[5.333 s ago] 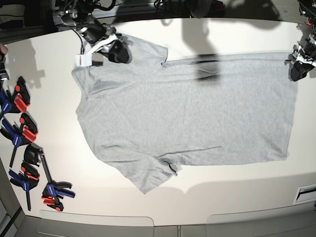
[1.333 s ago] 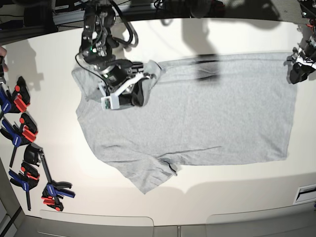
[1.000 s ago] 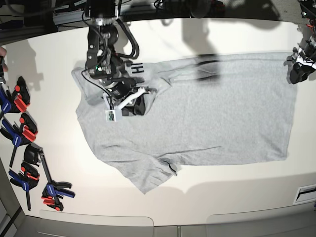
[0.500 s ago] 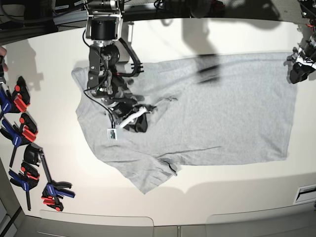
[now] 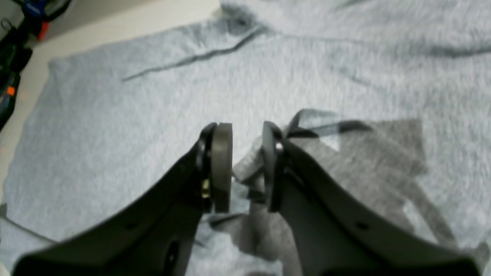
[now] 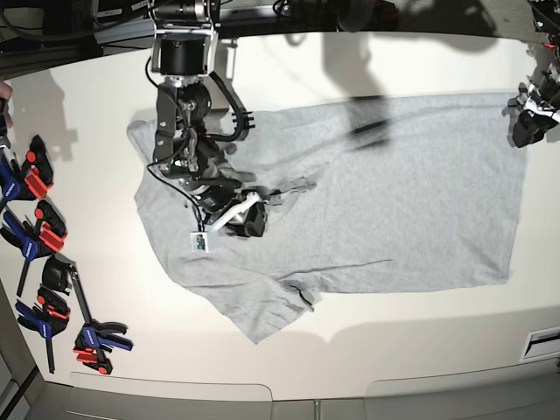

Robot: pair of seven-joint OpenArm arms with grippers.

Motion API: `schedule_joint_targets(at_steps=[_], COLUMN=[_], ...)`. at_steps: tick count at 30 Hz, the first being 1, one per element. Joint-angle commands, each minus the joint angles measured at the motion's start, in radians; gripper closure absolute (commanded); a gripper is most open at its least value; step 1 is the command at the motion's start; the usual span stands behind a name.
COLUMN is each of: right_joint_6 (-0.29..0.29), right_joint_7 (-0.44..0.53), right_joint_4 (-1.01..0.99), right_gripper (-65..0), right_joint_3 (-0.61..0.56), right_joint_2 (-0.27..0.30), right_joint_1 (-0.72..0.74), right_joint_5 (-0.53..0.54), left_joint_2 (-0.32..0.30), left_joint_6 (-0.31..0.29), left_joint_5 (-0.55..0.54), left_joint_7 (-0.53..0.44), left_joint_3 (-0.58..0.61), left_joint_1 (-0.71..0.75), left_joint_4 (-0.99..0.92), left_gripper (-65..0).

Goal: Fold the T-shirt properly

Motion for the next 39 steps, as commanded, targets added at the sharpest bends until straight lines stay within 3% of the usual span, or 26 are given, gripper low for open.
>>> schedule_joint_targets(at_steps=[1, 4, 10, 17, 22, 27, 30, 39], right_joint_6=[0.015, 0.015, 0.023, 0.106, 0.141, 0.143, 0.143, 0.143], right_joint_7=[0.010, -0.046, -0.227, -0.321, -0.345, -0.341, -0.334, -0.301], right_joint_4=[0.040, 0.104, 0.214, 0.227, 0.227, 0.227, 0.226, 0.226], right_gripper=[-12.7, -12.7, -12.7, -12.7, -12.7, -13.3, -19.8, -27.4], right_joint_3=[0.011, 0.071, 0.289, 0.521, 0.646, 0.771, 0.819, 0.769], right_joint_2=[0.003, 0.003, 0.003, 0.037, 0.041, 0.041, 0.041, 0.038], right_joint_1=[0.025, 0.024, 0.000, -0.183, -0.357, -0.476, -0.516, -0.509], right_joint_5=[0.017, 0.026, 0.167, 0.488, 0.616, 0.654, 0.669, 0.638], left_joint_2=[-0.032, -0.055, -0.075, -0.075, -0.075, -0.075, -0.075, -0.075], left_joint_6=[-0.012, -0.012, -0.012, -0.012, -0.012, -0.012, -0.012, -0.012], left_joint_5=[-0.021, -0.020, -0.020, -0.025, -0.024, -0.027, -0.028, -0.028], left_joint_7=[-0.029, -0.046, -0.042, -0.040, -0.042, -0.042, -0.042, -0.042], left_joint_3=[-0.008, -0.009, -0.062, -0.112, -0.112, -0.113, -0.113, -0.113], left_joint_1=[-0.003, -0.003, -0.002, 0.036, 0.071, 0.089, 0.089, 0.089], left_joint_4=[0.018, 0.018, 0.018, 0.018, 0.018, 0.018, 0.018, 0.018], left_gripper=[-21.8, -21.8, -21.8, -21.8, -21.8, -21.8, -21.8, -21.8])
